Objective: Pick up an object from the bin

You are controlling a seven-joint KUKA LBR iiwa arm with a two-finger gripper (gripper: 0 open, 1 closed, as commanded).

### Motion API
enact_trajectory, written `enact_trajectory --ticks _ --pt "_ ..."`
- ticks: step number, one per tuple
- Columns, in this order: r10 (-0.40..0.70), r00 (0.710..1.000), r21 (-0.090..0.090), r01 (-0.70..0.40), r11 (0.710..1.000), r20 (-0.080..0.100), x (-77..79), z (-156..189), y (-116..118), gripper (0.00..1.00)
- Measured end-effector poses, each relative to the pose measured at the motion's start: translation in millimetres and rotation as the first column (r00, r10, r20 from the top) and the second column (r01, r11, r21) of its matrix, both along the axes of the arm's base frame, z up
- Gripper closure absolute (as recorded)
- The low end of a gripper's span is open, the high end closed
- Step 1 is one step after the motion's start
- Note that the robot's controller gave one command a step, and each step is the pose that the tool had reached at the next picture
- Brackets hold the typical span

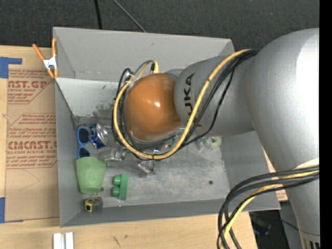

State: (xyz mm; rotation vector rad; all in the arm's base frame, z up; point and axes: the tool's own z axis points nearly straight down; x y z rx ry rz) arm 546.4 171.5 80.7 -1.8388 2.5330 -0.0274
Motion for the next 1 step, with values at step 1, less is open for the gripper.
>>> enact_trajectory --ticks 1 --pt "0.082 0.996 -0.014 -0.082 0.997 -0.025 -16.1 -1.9 1.6 0.0"
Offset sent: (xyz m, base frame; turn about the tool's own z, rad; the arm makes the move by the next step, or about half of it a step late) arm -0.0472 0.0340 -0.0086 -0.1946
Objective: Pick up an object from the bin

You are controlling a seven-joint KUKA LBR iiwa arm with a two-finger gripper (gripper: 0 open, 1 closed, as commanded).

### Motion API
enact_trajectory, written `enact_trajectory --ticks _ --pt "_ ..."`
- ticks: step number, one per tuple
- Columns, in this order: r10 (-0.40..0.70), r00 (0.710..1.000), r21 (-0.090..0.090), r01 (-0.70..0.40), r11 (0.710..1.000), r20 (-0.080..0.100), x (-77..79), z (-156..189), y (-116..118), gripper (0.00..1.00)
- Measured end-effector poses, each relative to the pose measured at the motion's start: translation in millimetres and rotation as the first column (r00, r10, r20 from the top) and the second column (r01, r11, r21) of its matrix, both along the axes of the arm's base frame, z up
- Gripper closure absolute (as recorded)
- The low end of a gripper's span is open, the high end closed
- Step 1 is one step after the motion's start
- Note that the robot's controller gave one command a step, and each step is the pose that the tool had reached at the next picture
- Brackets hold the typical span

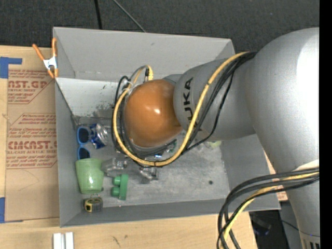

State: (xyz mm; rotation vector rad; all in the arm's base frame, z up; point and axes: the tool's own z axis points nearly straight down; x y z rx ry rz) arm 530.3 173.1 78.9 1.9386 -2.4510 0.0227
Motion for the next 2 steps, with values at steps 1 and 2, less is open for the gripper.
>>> enact_trajectory --ticks 1,2 --pt "0.007 1.0 0.024 -0.007 1.0 0.005 -3.7 -4.5 11.4 1.0" --pt "0.007 1.0 0.024 -0.007 1.0 0.005 -3.8 -4.4 11.6 0.0"
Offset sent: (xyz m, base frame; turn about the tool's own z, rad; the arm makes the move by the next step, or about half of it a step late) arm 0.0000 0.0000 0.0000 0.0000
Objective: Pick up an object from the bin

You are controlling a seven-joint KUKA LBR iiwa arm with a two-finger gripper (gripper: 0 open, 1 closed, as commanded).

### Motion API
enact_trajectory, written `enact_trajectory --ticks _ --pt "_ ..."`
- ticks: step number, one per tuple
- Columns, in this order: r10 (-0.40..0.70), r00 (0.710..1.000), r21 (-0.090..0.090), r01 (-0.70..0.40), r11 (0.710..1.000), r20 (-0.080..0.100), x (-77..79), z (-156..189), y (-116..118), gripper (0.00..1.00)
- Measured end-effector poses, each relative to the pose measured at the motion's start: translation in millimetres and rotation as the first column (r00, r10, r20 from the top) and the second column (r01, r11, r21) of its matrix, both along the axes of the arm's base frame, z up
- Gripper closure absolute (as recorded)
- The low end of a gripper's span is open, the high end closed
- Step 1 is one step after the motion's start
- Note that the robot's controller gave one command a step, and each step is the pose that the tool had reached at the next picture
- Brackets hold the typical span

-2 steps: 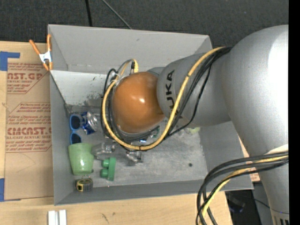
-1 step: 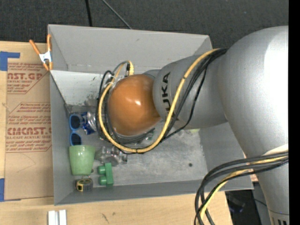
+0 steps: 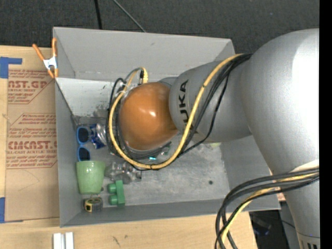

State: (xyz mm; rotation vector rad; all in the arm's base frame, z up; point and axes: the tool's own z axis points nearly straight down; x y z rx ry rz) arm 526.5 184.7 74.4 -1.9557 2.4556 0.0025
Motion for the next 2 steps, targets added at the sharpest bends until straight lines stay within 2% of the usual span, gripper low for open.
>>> enact_trajectory --ticks 1,2 --pt "0.126 0.992 -0.001 -0.126 0.992 0.004 -40.5 -2.0 42.4 0.0" --pt "0.123 0.992 -0.012 -0.123 0.992 -0.008 -41.9 -2.4 38.2 1.0"
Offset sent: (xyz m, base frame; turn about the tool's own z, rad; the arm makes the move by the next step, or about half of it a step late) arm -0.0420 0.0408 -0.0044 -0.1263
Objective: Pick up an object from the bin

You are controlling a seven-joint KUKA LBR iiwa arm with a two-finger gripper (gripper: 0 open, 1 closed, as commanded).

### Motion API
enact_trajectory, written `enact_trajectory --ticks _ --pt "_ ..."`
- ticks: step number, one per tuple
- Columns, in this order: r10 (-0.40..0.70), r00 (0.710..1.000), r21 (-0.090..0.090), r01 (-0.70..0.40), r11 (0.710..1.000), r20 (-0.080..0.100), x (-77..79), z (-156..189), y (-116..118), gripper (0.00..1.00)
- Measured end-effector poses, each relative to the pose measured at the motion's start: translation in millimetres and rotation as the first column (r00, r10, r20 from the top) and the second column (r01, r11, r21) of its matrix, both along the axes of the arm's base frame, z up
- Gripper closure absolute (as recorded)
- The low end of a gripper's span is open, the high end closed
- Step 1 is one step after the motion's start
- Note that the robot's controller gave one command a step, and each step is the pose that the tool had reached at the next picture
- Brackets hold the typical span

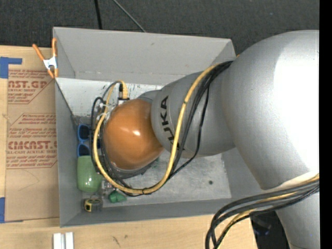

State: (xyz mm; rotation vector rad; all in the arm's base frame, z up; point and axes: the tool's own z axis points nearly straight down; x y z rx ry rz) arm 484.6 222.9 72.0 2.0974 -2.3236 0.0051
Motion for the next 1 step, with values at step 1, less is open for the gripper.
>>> enact_trajectory --ticks 1 --pt "-0.003 1.0 0.016 0.003 1.0 0.016 21.7 162.2 1.8 1.0"
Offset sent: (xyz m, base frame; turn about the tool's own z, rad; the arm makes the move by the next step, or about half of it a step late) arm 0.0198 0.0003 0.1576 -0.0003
